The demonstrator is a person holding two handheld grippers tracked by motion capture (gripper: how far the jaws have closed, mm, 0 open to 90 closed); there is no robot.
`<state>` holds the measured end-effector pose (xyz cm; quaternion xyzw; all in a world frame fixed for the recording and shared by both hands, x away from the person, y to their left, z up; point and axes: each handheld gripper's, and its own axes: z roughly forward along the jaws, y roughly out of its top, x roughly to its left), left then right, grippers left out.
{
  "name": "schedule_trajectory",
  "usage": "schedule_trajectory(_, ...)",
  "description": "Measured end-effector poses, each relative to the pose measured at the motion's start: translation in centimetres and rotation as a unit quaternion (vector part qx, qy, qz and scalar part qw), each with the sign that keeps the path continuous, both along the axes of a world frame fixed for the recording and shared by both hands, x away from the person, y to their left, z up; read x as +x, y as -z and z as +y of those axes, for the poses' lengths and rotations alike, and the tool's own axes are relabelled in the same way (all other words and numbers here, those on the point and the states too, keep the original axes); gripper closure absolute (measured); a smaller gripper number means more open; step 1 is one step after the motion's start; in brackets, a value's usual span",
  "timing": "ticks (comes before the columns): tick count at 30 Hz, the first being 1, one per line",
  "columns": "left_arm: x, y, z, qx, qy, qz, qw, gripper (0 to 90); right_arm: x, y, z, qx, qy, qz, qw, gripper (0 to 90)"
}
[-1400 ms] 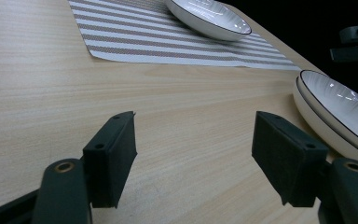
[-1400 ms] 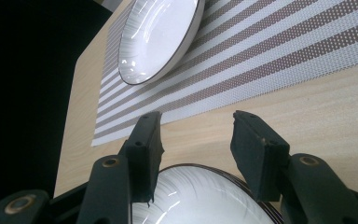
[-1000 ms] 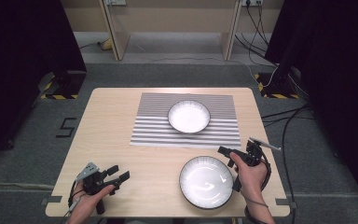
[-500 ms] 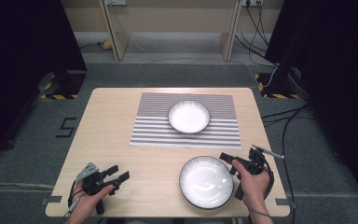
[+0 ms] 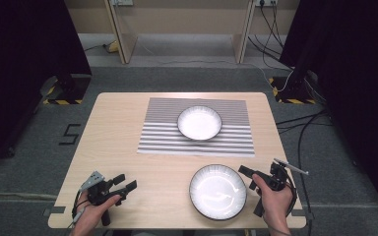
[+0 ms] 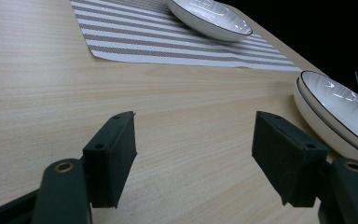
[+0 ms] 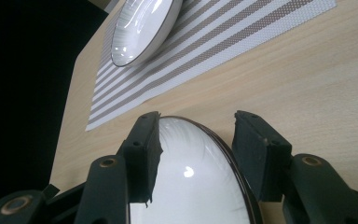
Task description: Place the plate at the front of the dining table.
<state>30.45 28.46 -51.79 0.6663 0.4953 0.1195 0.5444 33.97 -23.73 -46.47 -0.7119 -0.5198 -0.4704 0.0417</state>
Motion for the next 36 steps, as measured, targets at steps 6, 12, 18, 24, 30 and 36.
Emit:
schedule_trajectory(6, 0.0, 0.0, 0.0, 0.0, -0.001, -0.001, 1.0, 29.9, -0.4, 0.2, -0.4, -0.002, 0.004, 0.0, 1.0, 51.2)
schedule_trajectory(12, 0.0, 0.0, 0.1, -0.002, -0.002, 0.0, 1.0, 29.9, -1.1, 0.3, -1.2, -0.007, 0.013, -0.005, 0.9999, 51.0)
schedule_trajectory(18, 0.0, -0.1, 0.1, -0.002, -0.003, -0.001, 1.0, 29.9, -1.8, 0.6, -1.9, -0.008, 0.02, -0.003, 0.9998, 51.0)
schedule_trajectory(24, 0.0, -0.1, 0.1, -0.001, -0.004, -0.001, 1.0, 29.9, -2.5, 1.1, -2.8, -0.01, 0.032, 0.0, 0.9994, 50.9)
schedule_trajectory(30, -0.1, -0.1, 0.1, -0.001, -0.004, -0.002, 1.0, 29.9, -3.2, 1.5, -3.5, -0.012, 0.039, 0.001, 0.9992, 50.7)
schedule_trajectory(36, -0.1, -0.1, 0.1, -0.001, -0.005, -0.001, 1.0, 29.9, -3.9, 2.1, -4.1, -0.013, 0.047, 0.004, 0.9988, 50.7)
